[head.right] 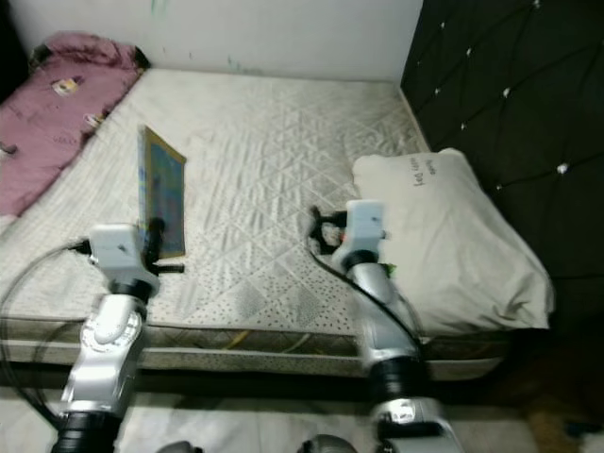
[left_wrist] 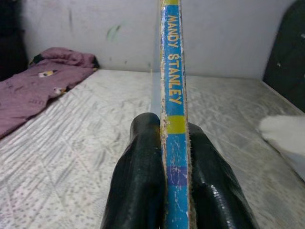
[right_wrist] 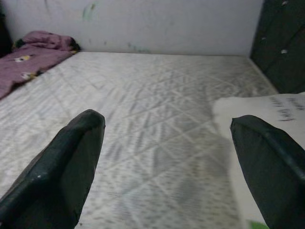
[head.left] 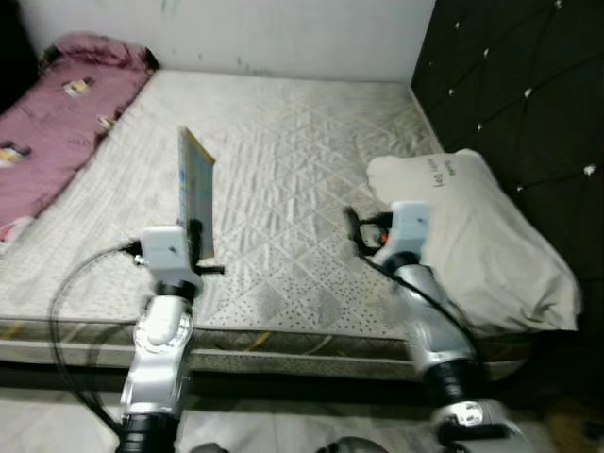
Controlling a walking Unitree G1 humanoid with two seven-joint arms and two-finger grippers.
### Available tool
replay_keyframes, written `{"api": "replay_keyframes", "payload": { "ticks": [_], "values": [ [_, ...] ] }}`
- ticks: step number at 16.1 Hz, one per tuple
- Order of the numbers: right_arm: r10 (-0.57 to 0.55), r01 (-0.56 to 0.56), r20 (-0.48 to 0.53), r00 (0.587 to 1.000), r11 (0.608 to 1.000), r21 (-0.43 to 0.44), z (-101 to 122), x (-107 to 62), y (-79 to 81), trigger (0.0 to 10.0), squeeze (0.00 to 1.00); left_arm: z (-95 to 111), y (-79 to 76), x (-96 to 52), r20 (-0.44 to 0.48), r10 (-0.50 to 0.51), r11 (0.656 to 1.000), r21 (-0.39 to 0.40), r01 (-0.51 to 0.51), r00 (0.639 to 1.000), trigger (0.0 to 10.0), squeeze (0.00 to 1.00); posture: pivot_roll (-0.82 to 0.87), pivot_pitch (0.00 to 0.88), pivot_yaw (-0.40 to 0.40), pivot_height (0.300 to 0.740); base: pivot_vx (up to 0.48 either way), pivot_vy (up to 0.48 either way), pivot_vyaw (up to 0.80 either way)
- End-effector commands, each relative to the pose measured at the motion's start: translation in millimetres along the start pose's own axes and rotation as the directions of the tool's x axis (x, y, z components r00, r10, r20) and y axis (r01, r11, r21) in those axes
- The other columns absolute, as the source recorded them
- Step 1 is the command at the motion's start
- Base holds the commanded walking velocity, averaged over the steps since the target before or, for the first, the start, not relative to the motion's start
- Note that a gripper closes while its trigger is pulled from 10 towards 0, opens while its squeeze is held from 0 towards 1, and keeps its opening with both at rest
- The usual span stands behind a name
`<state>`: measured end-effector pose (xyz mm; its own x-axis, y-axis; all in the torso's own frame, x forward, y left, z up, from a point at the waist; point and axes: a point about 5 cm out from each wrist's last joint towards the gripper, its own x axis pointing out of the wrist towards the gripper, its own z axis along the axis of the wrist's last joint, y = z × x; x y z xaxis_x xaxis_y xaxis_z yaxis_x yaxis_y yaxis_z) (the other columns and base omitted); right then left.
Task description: Clean up the room
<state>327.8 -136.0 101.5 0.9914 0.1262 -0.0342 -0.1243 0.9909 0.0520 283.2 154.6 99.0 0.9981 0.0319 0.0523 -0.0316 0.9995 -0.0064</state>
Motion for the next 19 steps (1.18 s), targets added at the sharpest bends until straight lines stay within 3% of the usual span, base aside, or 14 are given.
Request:
{"api": "replay_keyframes", "payload": {
  "ticks": [1,5,7,8,11,15,19],
  "values": [
    [0.011,-0.011,0.008,1.000,1.000,0.010,2.0,1.4,4.6,10.0,0.00,10.4,3.5,5.4,0.049,0.009,1.000,-0.004,-0.009,0.999,10.0,0.00,-0.05,0.003,-0.026,0.740,0.000,0.000,0.00],
    [0.007,-0.007,0.005,1.000,1.000,0.022,1.1,1.2,4.4,10.0,0.00,12.8,6.1,2.6,0.057,-0.017,0.998,-0.067,0.021,0.998,10.0,0.00,-0.05,0.004,-0.026,0.740,0.000,0.000,0.00],
    [0.007,-0.007,0.005,1.000,1.000,0.022,1.1,1.2,4.3,10.0,0.00,15.6,7.7,1.2,0.094,-0.017,1.000,0.009,0.017,0.995,10.0,0.00,-0.05,0.004,-0.026,0.740,0.000,0.000,0.00],
    [0.008,-0.008,0.005,1.000,1.000,0.022,0.8,1.2,4.3,10.0,0.00,14.7,7.3,0.7,0.098,-0.023,1.000,-0.014,0.025,0.995,10.0,0.00,-0.05,0.000,-0.026,0.740,0.000,0.000,0.00],
    [0.009,-0.009,0.005,1.000,1.000,0.023,0.6,1.1,4.4,10.0,0.00,12.6,7.6,2.3,0.078,-0.010,0.998,0.055,0.005,0.997,10.0,0.00,-0.05,0.000,-0.026,0.740,0.000,0.000,0.00],
    [0.010,-0.010,0.004,1.000,1.000,0.023,0.2,0.8,4.1,10.0,0.00,11.0,7.1,0.8,0.073,-0.013,1.000,0.027,0.011,0.997,10.0,0.00,-0.05,0.000,-0.026,0.740,0.000,0.000,0.00],
    [0.014,-0.014,0.004,1.000,1.000,0.020,0.3,0.7,3.8,10.0,0.00,11.6,4.3,0.4,0.072,-0.028,0.999,0.046,0.024,0.997,10.0,0.00,-0.05,0.000,-0.029,0.740,0.000,-0.068,-0.78]
  ]
}}
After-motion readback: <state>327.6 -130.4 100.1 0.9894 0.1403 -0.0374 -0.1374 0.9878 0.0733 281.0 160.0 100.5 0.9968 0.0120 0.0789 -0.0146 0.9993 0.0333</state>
